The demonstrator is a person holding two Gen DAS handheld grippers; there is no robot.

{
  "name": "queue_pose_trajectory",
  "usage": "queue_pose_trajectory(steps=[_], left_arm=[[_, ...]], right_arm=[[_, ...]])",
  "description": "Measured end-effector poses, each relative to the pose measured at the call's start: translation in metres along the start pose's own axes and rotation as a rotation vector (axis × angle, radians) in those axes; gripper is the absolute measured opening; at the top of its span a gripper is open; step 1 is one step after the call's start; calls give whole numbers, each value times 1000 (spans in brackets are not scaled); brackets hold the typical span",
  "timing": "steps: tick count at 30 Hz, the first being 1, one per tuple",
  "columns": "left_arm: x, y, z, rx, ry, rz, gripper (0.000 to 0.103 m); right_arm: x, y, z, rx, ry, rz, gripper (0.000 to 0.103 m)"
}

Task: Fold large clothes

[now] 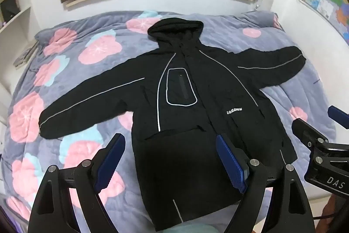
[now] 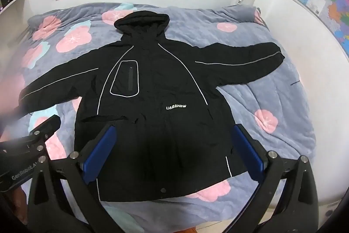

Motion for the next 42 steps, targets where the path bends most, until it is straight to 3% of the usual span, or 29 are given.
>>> queue_pose_trajectory(steps=[4,9,15,19,22,28,32,34,38,42], left_arm=[[7,3,-3,37,49,-42,86],[30,-5,-8,96,52,-94,86],[34,-10,-40,137,59,-28,86],[31,-11,-67,166,36,-24,86],[27,-14,-80,175,75,-15,86],[9,-25,-109,140,206,87,86],[-2,-33,-129,150,179,131,86],[-5,-31,-140,193,110,130,86],[-8,-17,-146,204,134,82,86],[-17,2,-154,222,102,54,86]], right_arm=[[6,7,-1,25,34,-36,103],[19,19,-17,51,57,-96,103],[25,22,-46,61,69,-132,103],[20,19,-68,59,78,-129,103],[15,15,-84,53,79,-124,103],[0,10,-119,28,89,-112,103],[-16,8,-137,13,119,-89,103],[-22,10,-143,12,131,-87,103],[-33,16,-153,22,138,-90,103],[-47,25,-163,25,150,-93,103]])
Point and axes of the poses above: each gripper's, at about its wrist camera, not at the fingertips, and x roughly against the way its jaws point, z to its left, y to its top, the point moved 10 cm from there along -x, roughly the way its jaws point, and after that the axes turned 9 degrees about x, right-handed, at the moved point
